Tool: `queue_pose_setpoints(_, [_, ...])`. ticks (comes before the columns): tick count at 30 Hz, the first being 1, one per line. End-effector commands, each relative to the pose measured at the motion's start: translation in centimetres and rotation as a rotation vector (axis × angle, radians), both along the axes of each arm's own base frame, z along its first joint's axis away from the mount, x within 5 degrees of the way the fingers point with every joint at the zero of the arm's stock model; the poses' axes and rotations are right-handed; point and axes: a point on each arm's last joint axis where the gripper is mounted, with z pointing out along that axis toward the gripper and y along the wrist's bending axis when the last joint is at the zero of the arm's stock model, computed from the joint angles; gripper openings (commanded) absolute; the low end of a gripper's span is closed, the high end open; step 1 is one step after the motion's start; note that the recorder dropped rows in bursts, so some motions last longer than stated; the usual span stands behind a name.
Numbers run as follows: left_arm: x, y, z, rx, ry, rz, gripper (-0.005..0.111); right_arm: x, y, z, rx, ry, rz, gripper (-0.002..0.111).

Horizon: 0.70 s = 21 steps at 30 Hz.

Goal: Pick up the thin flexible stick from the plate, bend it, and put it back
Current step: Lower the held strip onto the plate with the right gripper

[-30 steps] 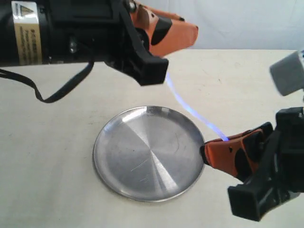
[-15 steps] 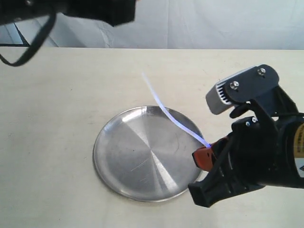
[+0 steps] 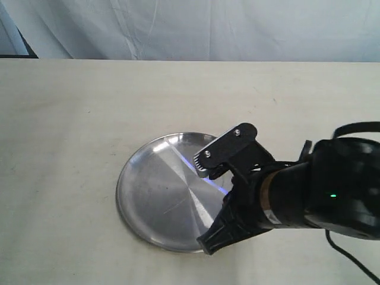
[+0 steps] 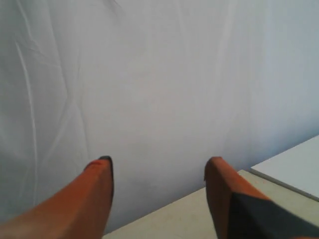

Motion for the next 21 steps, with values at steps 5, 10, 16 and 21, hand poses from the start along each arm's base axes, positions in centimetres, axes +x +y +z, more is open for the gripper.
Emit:
queue_pose_setpoints(5, [-0.8,1.8,-2.6,-0.038,0.077,0.07,0.053,3.5,-0.1,-4.8,-0.076,-0.035,-0.061,-0.001])
queue_pose_setpoints(10, [-0.9,1.6,-3.5,-0.062,0.141,0.037,0.053,3.6,1.0,-5.5,-0.023,-0.045,0.055,-0.001])
queue_pose_setpoints(16, [-0.9,1.6,-4.5,-0.04,0.163,0.039,0.053,4.1,0.8,-5.2,-0.072,-0.07,0.051,0.006])
queue_pose_setpoints(21, [-0.9,1.5,-4.7,-0.057,0.188,0.036,0.053,5.1,1.3,-4.2,-0.081,-0.111,0.032,0.048])
